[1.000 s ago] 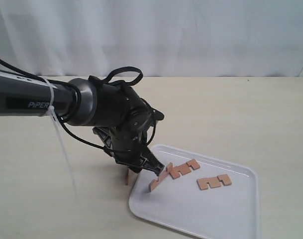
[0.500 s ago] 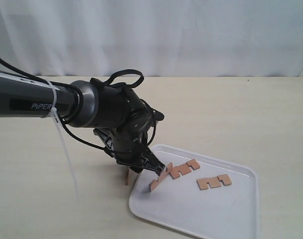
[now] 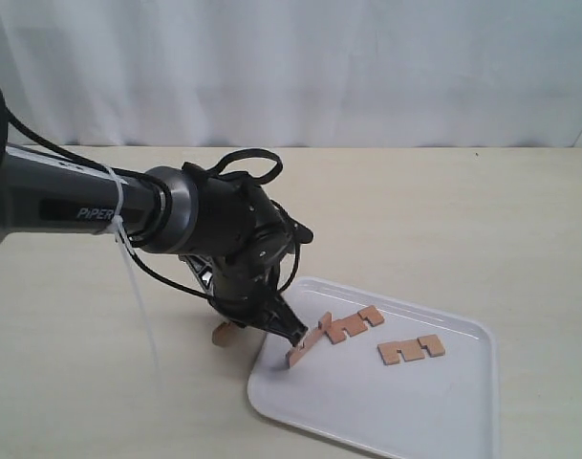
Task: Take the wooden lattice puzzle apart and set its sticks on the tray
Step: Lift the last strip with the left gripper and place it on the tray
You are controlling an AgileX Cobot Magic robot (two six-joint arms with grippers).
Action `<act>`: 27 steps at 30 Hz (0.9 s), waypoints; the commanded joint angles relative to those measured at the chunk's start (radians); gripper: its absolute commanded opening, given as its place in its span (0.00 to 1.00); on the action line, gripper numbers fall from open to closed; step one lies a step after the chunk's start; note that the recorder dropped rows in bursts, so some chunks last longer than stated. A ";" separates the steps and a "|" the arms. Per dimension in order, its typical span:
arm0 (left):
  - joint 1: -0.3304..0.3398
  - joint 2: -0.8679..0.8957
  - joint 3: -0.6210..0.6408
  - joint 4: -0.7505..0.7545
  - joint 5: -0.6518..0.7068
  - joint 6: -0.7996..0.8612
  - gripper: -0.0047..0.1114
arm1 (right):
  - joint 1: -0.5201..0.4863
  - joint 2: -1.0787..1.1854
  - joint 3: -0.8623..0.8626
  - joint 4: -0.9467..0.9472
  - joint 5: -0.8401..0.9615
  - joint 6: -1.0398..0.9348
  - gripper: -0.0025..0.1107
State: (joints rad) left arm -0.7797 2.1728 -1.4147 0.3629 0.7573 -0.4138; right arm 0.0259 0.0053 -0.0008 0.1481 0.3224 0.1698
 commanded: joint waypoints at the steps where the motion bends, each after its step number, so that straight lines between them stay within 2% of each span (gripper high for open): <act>1: 0.002 -0.058 -0.005 0.075 0.058 0.002 0.04 | 0.003 -0.005 0.001 0.001 -0.003 -0.006 0.06; 6: -0.018 -0.193 -0.005 0.048 0.034 0.002 0.04 | 0.003 -0.005 0.001 0.001 -0.003 -0.006 0.06; 12: -0.128 -0.246 -0.005 -0.045 -0.154 0.024 0.04 | 0.003 -0.005 0.001 0.001 -0.003 -0.006 0.06; 17: -0.210 -0.189 -0.010 -0.060 -0.252 0.024 0.04 | 0.003 -0.005 0.001 0.001 -0.003 -0.006 0.06; 27: -0.266 0.000 -0.104 -0.119 -0.186 0.057 0.04 | 0.003 -0.005 0.001 0.001 -0.003 -0.006 0.06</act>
State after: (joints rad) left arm -1.0333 2.1433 -1.5004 0.2692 0.5680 -0.3722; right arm 0.0259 0.0053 -0.0008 0.1481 0.3224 0.1698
